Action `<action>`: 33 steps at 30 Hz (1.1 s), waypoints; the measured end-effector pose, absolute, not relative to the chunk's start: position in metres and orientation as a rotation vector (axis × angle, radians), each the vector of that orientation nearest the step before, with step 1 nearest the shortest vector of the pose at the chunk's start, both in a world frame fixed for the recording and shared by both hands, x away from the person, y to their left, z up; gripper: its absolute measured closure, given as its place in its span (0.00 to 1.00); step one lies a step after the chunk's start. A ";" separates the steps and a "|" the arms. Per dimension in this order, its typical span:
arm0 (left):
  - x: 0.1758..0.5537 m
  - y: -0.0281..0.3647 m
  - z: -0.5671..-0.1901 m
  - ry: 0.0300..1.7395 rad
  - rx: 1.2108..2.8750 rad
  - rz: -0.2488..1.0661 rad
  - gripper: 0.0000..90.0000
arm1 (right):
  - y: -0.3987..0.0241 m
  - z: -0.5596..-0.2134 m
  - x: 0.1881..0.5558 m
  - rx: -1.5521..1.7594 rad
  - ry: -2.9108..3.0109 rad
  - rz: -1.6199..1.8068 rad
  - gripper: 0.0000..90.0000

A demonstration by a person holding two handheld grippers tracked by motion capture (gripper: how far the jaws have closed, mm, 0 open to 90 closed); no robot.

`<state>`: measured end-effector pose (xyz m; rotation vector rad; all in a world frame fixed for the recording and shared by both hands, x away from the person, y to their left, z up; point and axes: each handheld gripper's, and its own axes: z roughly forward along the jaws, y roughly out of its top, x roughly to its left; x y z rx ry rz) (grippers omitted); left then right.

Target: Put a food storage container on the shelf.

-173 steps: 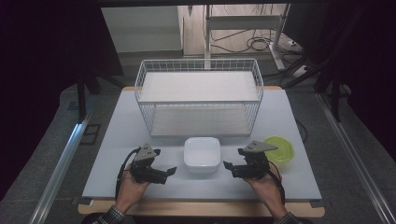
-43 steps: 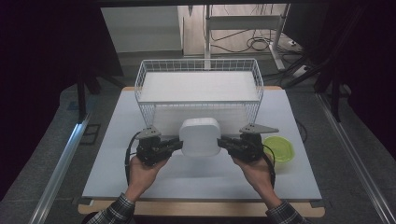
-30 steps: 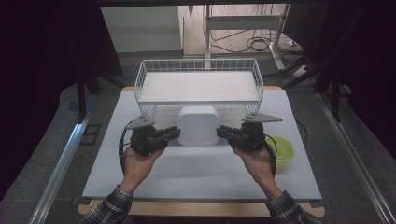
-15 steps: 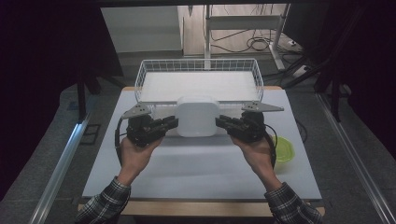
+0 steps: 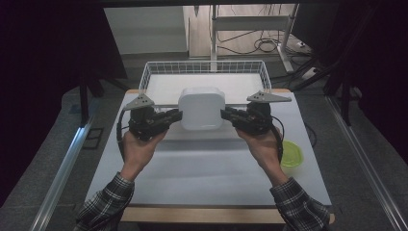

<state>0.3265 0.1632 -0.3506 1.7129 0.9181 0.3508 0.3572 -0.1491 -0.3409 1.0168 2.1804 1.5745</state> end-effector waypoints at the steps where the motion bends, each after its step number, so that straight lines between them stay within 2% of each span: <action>1: 0.328 0.164 -0.349 0.920 1.711 0.352 0.88 | -0.149 -0.339 0.359 1.015 2.178 1.575 0.86; 19: 0.355 0.165 -0.323 0.929 1.694 0.397 0.87 | -0.141 -0.313 0.385 1.030 2.126 1.592 0.86; 33: 0.383 0.159 -0.327 0.946 1.701 0.403 0.84 | -0.141 -0.312 0.407 1.089 2.113 1.580 0.85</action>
